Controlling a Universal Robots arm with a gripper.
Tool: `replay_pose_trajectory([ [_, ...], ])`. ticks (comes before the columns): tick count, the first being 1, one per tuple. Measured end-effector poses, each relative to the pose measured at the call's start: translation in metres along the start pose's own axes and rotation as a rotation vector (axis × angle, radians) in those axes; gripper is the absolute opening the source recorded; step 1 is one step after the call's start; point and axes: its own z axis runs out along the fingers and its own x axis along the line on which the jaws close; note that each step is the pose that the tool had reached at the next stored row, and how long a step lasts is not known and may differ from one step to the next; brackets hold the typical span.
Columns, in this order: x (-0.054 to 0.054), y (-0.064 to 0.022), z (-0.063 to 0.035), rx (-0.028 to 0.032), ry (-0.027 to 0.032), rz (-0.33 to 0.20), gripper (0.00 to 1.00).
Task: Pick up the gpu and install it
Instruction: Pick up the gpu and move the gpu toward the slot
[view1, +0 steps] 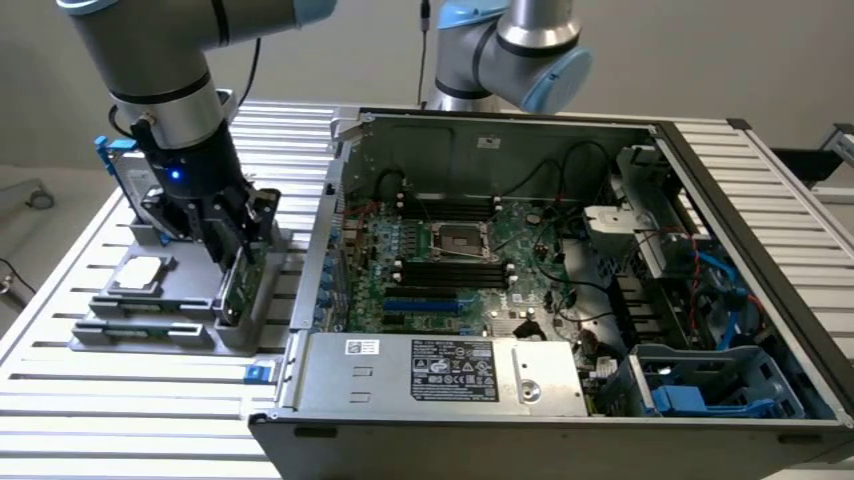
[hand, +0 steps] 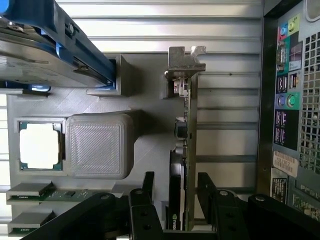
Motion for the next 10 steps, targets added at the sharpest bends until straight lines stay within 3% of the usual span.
replay_pose_trajectory([
  [10,0.0000,0.0000,0.0028,0.0002,-0.0025,-0.003,0.48],
])
